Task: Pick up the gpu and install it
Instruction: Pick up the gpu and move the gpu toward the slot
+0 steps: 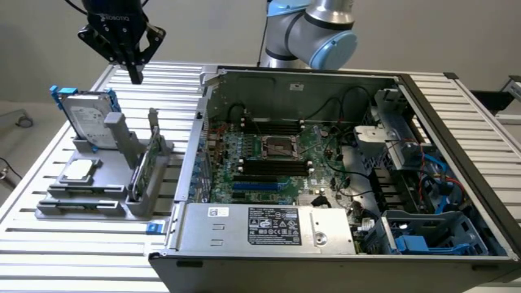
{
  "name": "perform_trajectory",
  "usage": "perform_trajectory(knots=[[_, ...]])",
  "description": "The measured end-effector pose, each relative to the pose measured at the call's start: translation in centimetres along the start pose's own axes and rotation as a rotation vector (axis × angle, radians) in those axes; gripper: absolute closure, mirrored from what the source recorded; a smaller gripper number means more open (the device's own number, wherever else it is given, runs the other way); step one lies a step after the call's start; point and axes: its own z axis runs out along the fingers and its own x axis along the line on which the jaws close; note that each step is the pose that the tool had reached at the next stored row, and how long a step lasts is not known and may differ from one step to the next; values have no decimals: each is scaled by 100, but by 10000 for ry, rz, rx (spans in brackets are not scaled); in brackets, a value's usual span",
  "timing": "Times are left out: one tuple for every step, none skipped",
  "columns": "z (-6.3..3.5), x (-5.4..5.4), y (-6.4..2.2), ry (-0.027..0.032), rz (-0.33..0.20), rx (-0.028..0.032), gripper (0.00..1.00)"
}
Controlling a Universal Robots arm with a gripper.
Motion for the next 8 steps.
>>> perform_trajectory(knots=[[0, 0, 0, 0, 0, 0, 89], [0, 0, 0, 0, 0, 0, 89], [0, 0, 0, 0, 0, 0, 88], [0, 0, 0, 0, 0, -1, 88], [0, 0, 0, 0, 0, 0, 76], [0, 0, 0, 0, 0, 0, 76], [2, 0, 0, 1, 1, 2, 70], [15, 1, 0, -1, 0, 20, 70]])
